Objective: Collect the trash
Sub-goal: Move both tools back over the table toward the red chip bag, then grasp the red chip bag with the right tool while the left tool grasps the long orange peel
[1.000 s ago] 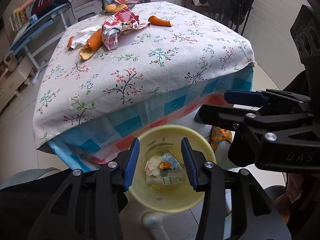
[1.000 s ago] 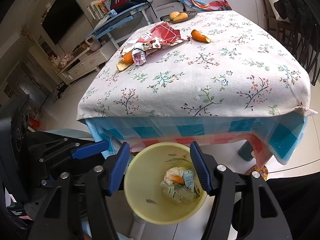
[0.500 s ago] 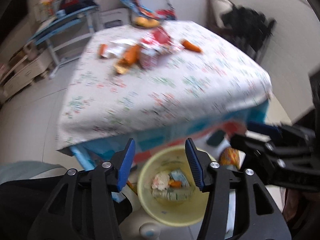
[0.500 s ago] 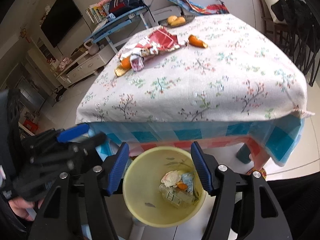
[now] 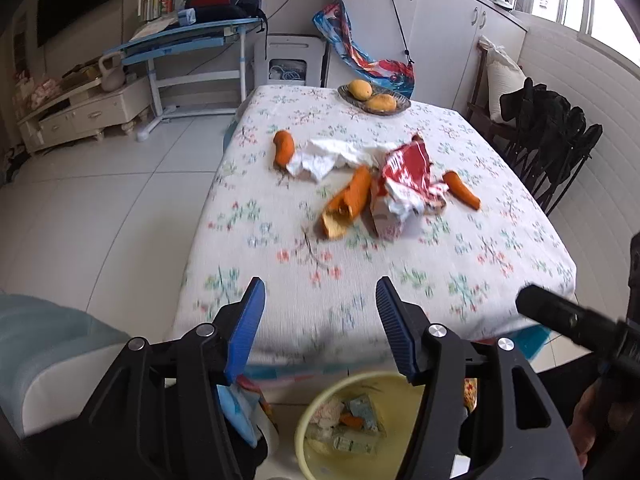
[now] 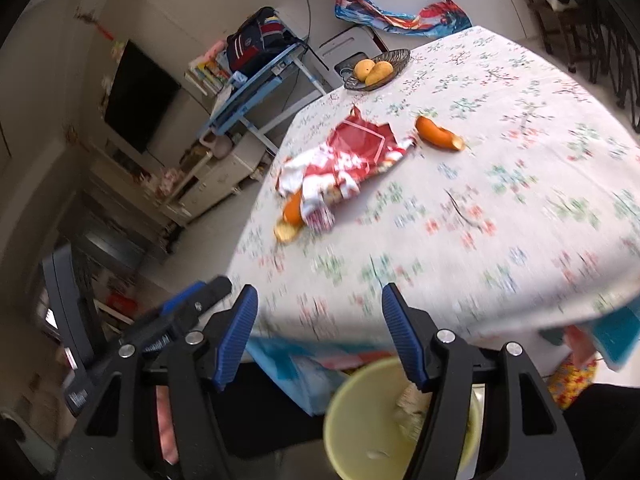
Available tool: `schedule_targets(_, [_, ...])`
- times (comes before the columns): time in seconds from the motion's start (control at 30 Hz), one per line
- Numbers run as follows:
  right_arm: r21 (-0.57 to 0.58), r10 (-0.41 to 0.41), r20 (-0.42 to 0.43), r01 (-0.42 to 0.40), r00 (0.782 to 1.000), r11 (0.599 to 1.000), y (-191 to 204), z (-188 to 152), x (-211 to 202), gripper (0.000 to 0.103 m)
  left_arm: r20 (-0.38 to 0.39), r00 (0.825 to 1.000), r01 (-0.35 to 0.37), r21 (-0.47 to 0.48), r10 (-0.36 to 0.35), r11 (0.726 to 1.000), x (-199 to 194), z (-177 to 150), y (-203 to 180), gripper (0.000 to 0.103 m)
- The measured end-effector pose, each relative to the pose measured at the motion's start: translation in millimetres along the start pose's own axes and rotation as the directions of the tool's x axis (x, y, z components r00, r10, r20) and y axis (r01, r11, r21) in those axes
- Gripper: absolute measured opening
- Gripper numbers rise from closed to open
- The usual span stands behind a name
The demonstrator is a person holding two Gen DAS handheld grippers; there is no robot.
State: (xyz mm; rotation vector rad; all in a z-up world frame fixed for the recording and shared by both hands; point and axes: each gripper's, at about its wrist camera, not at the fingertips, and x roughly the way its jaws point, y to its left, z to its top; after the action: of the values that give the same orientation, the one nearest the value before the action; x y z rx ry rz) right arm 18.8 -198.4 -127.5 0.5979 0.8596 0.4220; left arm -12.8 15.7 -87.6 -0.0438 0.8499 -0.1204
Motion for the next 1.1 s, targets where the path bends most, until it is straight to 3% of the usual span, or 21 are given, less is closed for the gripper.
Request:
schedule_targets(0.2, [0.143,0.062,-0.019,-0.059,0.998,0.988,-13.8,27.6,34.5,0.063,-0.019,1.0,-0.005,-0.03,0.004,1.0,21.6,23.8,7.0,0.056])
schedule_targets(0.6, [0.274,0.116,-0.018,-0.107,0.993,0.956,-20.4,57.2,81.2,0.062,-0.048,0.999,-0.01,-0.042,0.008,0.999,52.9,49.9,9.3,0.058])
schedule_targets(0.7, [0.279,0.107,-0.014,-0.099,0.994,0.955,-23.3,60.9,87.1,0.046,-0.055,0.998,-0.014,-0.042,0.012,0.999,60.1,54.6,8.8,0.059])
schedule_targets(0.77, [0.269,0.093,0.003,-0.09,0.996,0.959,-25.1,61.9,84.4,0.026,-0.06,0.998,-0.015,-0.041,0.013,0.999,65.1,57.8,8.2,0.059])
schedule_targets(0.9, [0.215,0.068,0.046,-0.076,0.997,0.974,-24.7,62.9,64.4,0.016,-0.075,0.997,-0.013,-0.033,0.01,0.999,77.7,64.9,4.1,0.06])
schedule_targets(1.1, [0.117,0.037,0.044,-0.042,0.998,0.992,-22.0,54.6,39.9,0.015,-0.106,0.994,-0.006,0.006,0.006,1.0,97.7,71.1,-10.3,0.06])
